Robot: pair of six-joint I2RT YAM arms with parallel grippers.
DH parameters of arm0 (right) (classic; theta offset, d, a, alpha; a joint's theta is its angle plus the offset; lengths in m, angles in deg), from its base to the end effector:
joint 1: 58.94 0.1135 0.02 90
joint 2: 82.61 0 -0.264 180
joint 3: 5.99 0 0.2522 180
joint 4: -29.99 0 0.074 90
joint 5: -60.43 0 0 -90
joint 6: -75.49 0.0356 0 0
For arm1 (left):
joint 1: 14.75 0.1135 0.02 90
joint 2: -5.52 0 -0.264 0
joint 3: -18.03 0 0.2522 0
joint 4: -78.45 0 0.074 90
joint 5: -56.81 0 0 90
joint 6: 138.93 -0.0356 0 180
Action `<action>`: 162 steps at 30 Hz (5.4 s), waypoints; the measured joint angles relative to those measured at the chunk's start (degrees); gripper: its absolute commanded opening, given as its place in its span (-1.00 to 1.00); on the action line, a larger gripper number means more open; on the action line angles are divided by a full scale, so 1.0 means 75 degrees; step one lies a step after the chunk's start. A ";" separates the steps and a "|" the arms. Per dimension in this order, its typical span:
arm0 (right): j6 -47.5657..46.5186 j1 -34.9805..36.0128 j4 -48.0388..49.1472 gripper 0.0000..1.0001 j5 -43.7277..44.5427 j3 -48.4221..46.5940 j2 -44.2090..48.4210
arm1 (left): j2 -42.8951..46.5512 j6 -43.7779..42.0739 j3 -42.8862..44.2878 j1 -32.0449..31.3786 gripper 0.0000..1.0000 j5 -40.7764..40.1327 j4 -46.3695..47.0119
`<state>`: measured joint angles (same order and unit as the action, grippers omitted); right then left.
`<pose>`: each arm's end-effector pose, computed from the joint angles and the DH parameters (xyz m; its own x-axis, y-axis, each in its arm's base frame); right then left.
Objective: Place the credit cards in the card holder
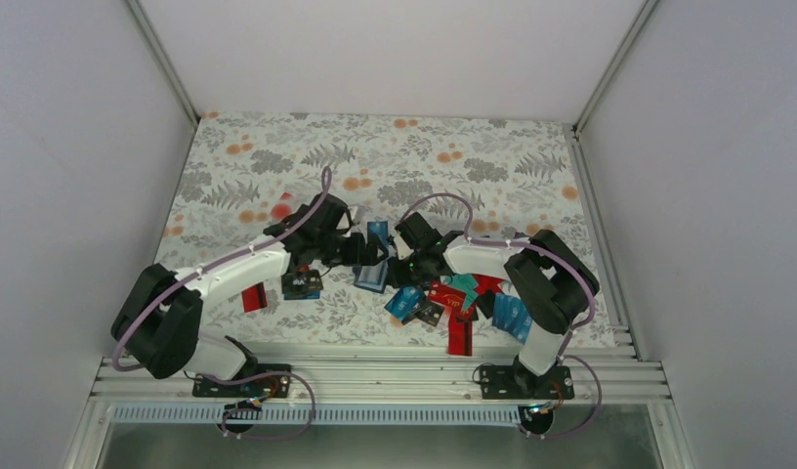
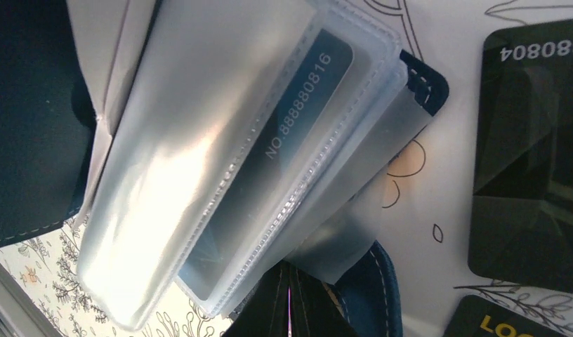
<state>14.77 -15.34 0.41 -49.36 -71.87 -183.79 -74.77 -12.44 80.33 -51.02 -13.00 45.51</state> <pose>0.2253 0.2312 0.1294 -0.9402 -0.2598 -0.2204 -0.3361 0.8133 0.4750 0.2209 -0.1774 0.2124 -0.9377 -0.0042 -0.3474 0.2152 0.7780 -0.5902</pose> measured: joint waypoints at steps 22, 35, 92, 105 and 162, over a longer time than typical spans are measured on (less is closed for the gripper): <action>0.0032 -0.0023 -0.0020 -0.91 0.0041 0.0023 0.0052 | -0.0915 0.0469 0.0032 -0.0530 0.43 0.0431 0.1236; 0.0009 -0.0047 -0.0329 -0.82 0.0469 0.0192 0.0376 | -0.0962 0.0659 -0.0143 -0.0714 0.12 0.0615 0.1993; -0.0221 -0.0134 -0.1367 -0.84 0.0067 -0.0749 0.0504 | -0.0356 -0.0982 -0.0487 0.0434 -0.26 -0.0740 0.0286; -0.0321 -0.0810 -0.1754 -0.73 0.0195 -0.0603 0.1714 | -0.1524 -0.0982 0.0294 -0.0510 -0.27 -0.1014 0.0396; -0.0527 -0.1274 -0.0376 -0.91 -0.1367 -0.0408 -0.0411 | -0.2244 -0.1358 0.1495 -0.0787 -0.60 -0.2200 -0.1040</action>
<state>10.82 -24.90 -2.41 -59.61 -74.93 -186.88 -91.60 -22.63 91.54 -56.92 -29.50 37.71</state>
